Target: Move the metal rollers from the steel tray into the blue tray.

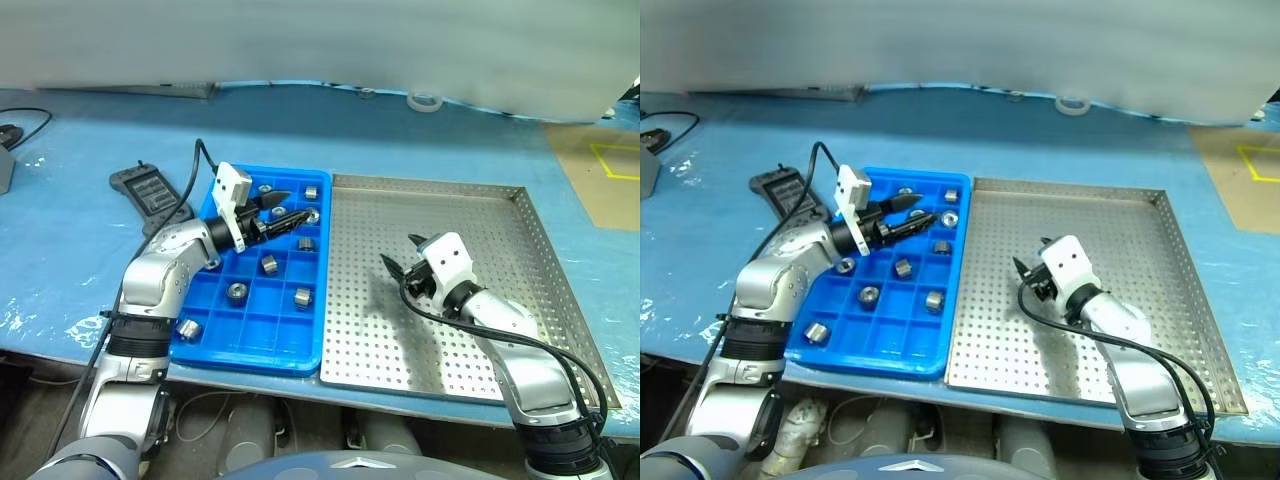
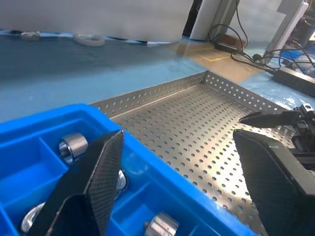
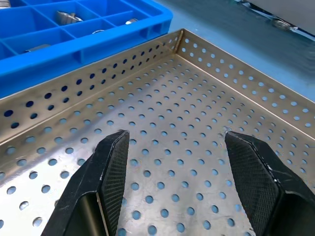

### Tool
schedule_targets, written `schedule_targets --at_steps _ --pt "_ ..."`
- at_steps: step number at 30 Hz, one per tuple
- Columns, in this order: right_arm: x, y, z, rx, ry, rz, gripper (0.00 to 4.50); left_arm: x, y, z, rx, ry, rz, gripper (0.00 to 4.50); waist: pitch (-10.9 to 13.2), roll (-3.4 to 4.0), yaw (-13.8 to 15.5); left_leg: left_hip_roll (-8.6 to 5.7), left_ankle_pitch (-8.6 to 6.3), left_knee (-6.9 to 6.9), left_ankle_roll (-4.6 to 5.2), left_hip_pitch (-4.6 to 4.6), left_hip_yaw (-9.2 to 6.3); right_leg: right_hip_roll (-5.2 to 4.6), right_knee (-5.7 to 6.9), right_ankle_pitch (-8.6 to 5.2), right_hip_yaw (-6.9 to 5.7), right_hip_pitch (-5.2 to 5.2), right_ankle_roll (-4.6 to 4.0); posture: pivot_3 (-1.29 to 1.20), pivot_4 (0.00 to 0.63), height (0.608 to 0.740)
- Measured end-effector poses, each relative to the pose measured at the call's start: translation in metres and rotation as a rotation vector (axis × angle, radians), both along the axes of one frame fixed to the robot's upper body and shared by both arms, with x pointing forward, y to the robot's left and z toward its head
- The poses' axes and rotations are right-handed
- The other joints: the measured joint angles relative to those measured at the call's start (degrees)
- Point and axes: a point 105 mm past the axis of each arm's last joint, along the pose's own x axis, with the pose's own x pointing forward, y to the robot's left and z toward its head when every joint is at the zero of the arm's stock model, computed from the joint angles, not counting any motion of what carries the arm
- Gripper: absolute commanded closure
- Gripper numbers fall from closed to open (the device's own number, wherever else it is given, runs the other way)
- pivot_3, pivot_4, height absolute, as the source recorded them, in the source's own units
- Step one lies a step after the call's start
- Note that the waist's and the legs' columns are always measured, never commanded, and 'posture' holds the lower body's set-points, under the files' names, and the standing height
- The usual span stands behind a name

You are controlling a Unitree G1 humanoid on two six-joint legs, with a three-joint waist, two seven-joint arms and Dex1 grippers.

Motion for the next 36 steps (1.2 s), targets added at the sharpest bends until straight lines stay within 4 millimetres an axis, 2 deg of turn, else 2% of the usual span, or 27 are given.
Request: schedule_targets --at_steps 6,20,30,36 --pt "0.003 -0.006 0.005 0.003 -0.019 -0.026 1.23 0.003 -0.005 -0.013 -0.005 0.040 -0.019 0.74 0.00 0.00 -1.12 0.00 -0.01 -0.01 0.03 -0.03 0.00 0.01 -0.01 0.00 0.00 -0.04 0.00 -0.28 0.150 0.740" --pt "0.011 -0.002 0.009 -0.011 -0.044 -0.012 1.23 0.004 -0.003 -0.011 -0.030 -0.003 -0.020 0.74 0.00 0.00 -0.89 0.00 -0.01 0.01 0.04 -0.03 0.00 0.01 -0.01 0.00 0.00 -0.02 0.00 -0.27 0.150 0.740" --pt "0.012 -0.004 0.009 -0.029 -0.052 -0.014 1.23 0.012 -0.001 -0.024 -0.042 0.006 -0.005 0.74 0.00 0.00 -0.96 0.00 -0.01 0.03 0.05 -0.03 0.00 0.00 0.01 0.00 0.00 -0.01 0.00 -0.29 0.150 0.740" --pt "0.012 -0.006 0.010 -0.042 -0.054 -0.018 1.23 0.014 -0.005 -0.024 -0.054 -0.004 -0.021 0.74 0.00 0.00 -0.97 0.00 -0.01 0.03 0.05 -0.03 0.00 0.00 0.00 0.00 0.00 -0.01 0.00 -0.31 0.150 0.740"
